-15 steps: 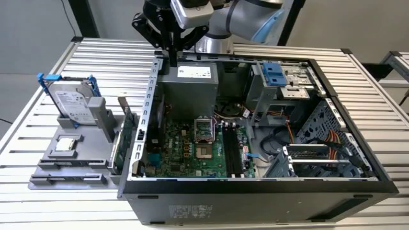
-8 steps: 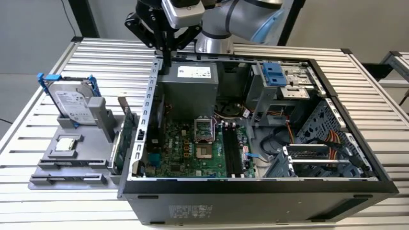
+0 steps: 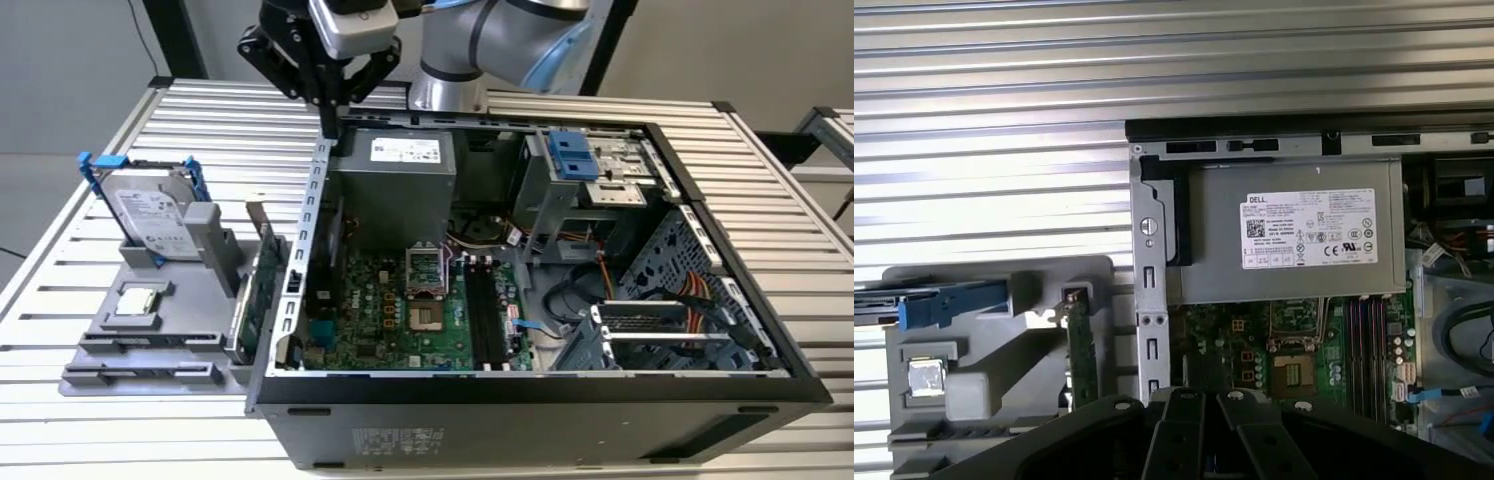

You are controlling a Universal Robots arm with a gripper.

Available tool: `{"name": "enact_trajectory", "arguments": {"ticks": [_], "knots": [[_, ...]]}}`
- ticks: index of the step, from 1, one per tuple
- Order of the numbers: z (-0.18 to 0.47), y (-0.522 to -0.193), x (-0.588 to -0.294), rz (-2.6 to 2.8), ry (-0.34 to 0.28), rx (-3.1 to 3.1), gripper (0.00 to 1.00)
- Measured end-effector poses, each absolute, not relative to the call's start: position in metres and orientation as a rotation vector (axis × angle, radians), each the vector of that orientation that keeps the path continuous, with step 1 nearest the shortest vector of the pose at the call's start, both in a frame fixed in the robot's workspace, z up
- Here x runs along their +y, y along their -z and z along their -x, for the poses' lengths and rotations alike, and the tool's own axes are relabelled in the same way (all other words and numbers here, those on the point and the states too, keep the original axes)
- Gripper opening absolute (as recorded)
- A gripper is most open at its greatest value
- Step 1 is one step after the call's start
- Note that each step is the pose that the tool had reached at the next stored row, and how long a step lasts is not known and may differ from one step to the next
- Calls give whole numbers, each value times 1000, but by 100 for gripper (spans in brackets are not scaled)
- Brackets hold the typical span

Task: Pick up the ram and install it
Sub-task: 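Reach for the ram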

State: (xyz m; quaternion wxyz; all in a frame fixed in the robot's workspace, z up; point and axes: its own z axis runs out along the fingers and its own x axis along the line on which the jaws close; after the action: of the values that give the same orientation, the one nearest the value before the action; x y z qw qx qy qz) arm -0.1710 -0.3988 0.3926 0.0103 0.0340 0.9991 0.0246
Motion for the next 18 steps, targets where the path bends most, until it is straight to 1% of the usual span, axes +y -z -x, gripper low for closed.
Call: {"name": "enact_trajectory", "arguments": {"ticks": [18], "knots": [[204, -393, -399, -99, -79, 3119, 0]]}}
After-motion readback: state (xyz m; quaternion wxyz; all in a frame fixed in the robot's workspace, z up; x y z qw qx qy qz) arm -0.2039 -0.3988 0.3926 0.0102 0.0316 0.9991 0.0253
